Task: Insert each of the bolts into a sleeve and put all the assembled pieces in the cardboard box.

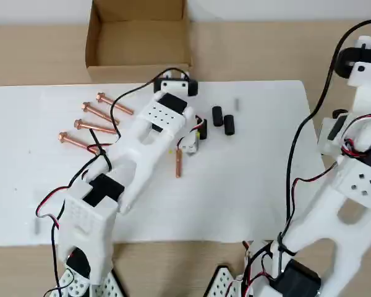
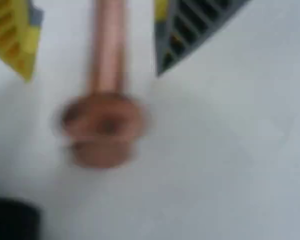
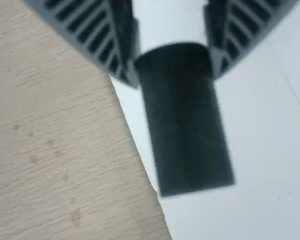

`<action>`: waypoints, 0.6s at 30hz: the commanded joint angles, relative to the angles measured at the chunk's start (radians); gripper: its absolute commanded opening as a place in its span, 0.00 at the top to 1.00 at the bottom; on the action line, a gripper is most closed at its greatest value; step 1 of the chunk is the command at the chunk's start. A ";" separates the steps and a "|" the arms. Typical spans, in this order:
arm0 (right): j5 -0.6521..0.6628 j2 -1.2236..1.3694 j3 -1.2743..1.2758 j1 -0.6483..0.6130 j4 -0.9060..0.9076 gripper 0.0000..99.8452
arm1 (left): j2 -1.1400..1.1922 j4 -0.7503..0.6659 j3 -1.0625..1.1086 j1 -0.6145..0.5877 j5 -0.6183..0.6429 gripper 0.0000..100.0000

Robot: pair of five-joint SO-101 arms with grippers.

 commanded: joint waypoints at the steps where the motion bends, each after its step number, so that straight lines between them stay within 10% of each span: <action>1: 0.012 -0.038 -0.008 -0.008 0.017 0.99 | -0.013 0.002 0.038 -0.014 0.008 0.83; 18: 0.011 -0.038 -0.008 -0.016 0.023 0.99 | -0.015 -0.110 0.035 -0.069 0.008 0.83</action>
